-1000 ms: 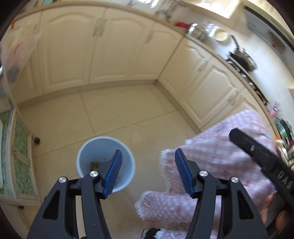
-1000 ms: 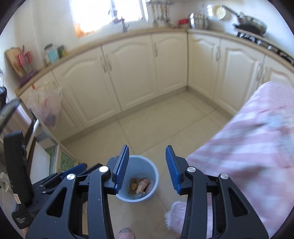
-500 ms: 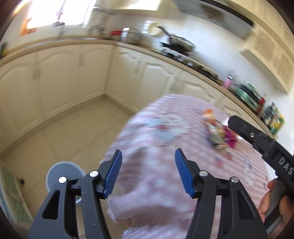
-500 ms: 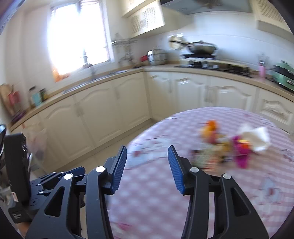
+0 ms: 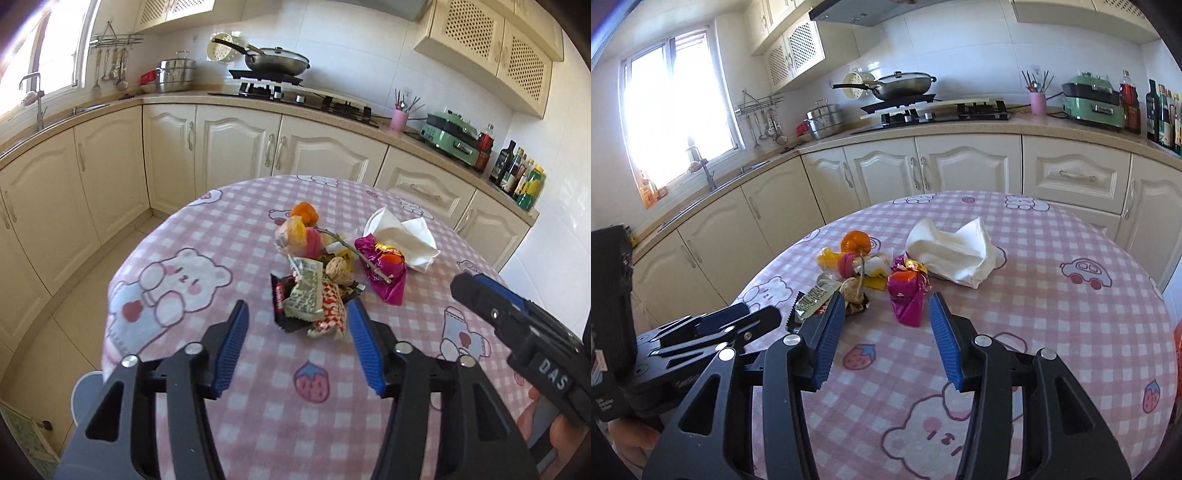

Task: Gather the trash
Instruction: 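Grasp the beige printed snack wrapper with the left tool while the right tool grasps the checkered cone bag, then carry both items to the bin and open the left tool over it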

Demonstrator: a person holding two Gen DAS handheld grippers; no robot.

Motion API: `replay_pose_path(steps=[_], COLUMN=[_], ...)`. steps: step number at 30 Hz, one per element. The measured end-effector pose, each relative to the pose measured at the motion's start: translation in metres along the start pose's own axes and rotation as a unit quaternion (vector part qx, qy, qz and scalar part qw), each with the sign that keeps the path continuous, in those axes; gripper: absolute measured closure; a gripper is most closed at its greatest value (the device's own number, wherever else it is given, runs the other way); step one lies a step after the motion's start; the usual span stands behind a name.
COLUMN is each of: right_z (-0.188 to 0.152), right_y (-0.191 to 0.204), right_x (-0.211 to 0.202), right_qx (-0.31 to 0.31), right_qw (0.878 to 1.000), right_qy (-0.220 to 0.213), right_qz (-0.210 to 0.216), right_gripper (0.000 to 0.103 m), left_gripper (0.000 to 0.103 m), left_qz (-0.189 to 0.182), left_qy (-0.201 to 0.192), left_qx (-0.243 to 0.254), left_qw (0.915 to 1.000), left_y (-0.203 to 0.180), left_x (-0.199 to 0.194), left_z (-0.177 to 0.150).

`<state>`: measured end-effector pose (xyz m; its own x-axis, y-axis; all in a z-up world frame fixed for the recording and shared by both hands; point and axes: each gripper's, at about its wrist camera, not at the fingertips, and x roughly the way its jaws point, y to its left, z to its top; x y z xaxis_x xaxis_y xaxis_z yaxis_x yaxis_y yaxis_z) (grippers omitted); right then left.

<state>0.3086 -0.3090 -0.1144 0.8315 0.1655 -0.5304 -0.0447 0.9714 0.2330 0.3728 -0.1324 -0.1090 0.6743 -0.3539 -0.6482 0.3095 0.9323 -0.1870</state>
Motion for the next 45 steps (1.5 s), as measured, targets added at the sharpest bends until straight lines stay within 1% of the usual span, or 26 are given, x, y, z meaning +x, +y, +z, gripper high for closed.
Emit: replay_pose_path(steps=[2,3,5,7,10,12,14,17,19,23,27,30,31,32,33,34,36,37,41,45], right_z=[-0.001,-0.002,-0.002,-0.002,-0.003,-0.003,-0.004,-0.006,-0.008,-0.009,-0.010,-0.007,-0.007,-0.007,-0.009,-0.011,-0.013,-0.014,-0.014,-0.018], right_y=[-0.005,-0.007,-0.008,-0.009,-0.012,-0.012,-0.010,-0.003,0.005,0.028,0.049,0.059,0.062,0.063,0.063,0.062,0.059,0.058,0.060,0.072], right_x=[0.003,0.003,0.004,0.006,0.010,0.011,0.013,0.017,0.019,0.029,0.050,0.071,0.076,0.080,0.083,0.086,0.080,0.077,0.058,0.038], right_qx=[0.004,0.008,0.011,0.014,0.020,0.025,0.026,0.029,0.025,0.014,-0.002,-0.006,-0.010,-0.014,-0.017,-0.017,-0.017,-0.018,-0.028,-0.032], right_qw=[1.000,1.000,1.000,1.000,1.000,0.999,0.999,0.998,0.998,0.996,0.994,0.992,0.991,0.991,0.990,0.989,0.990,0.990,0.993,0.994], right_qy=[0.005,0.006,0.009,0.012,0.018,0.024,0.030,0.043,0.051,0.076,0.103,0.123,0.128,0.134,0.140,0.146,0.142,0.137,0.117,0.102], right_qz=[0.001,0.002,0.004,0.006,0.008,0.015,0.019,0.032,0.038,0.051,0.046,0.029,0.025,0.021,0.015,0.014,0.012,0.009,-0.002,0.013], right_gripper=[0.058,0.058,0.058,0.058,0.058,0.058,0.058,0.058,0.058,0.058,0.058,0.058,0.059,0.063,0.075,0.078,0.084,0.090,0.092,0.092], left_gripper=[0.053,0.057,0.061,0.070,0.078,0.080,0.081,0.082,0.082,0.082,0.082,0.082,0.082,0.082,0.082,0.082,0.082,0.082,0.082,0.082], left_qz=[0.006,0.006,0.006,0.010,0.005,0.004,-0.004,-0.034,-0.039,-0.029,-0.016,-0.005,-0.005,-0.004,-0.003,-0.003,-0.005,-0.005,-0.007,-0.008], left_qy=[0.008,0.012,0.018,0.025,0.040,0.042,0.035,0.020,0.006,-0.017,-0.026,-0.026,-0.025,-0.024,-0.023,-0.021,-0.020,-0.021,-0.026,-0.035], left_qx=[0.000,0.002,0.002,0.003,0.013,0.017,0.014,-0.002,-0.010,-0.027,-0.045,-0.053,-0.058,-0.059,-0.061,-0.064,-0.068,-0.071,-0.078,-0.084], left_qw=[0.9999,0.9999,0.9998,0.9996,0.9991,0.9990,0.9993,0.9992,0.9992,0.9991,0.9985,0.9982,0.9980,0.9980,0.9979,0.9977,0.9974,0.9972,0.9966,0.9958], left_y=[-0.003,-0.003,-0.001,-0.002,-0.007,-0.008,-0.007,-0.003,0.003,0.021,0.044,0.062,0.069,0.073,0.077,0.083,0.089,0.093,0.105,0.112], left_x=[0.012,0.017,0.027,0.036,0.048,0.052,0.048,0.036,0.025,0.000,-0.017,-0.026,-0.028,-0.030,-0.031,-0.033,-0.036,-0.039,-0.050,-0.065], left_z=[0.004,0.006,0.009,0.012,0.013,0.012,0.012,0.009,0.007,0.002,-0.004,-0.010,-0.013,-0.015,-0.017,-0.020,-0.024,-0.026,-0.034,-0.042])
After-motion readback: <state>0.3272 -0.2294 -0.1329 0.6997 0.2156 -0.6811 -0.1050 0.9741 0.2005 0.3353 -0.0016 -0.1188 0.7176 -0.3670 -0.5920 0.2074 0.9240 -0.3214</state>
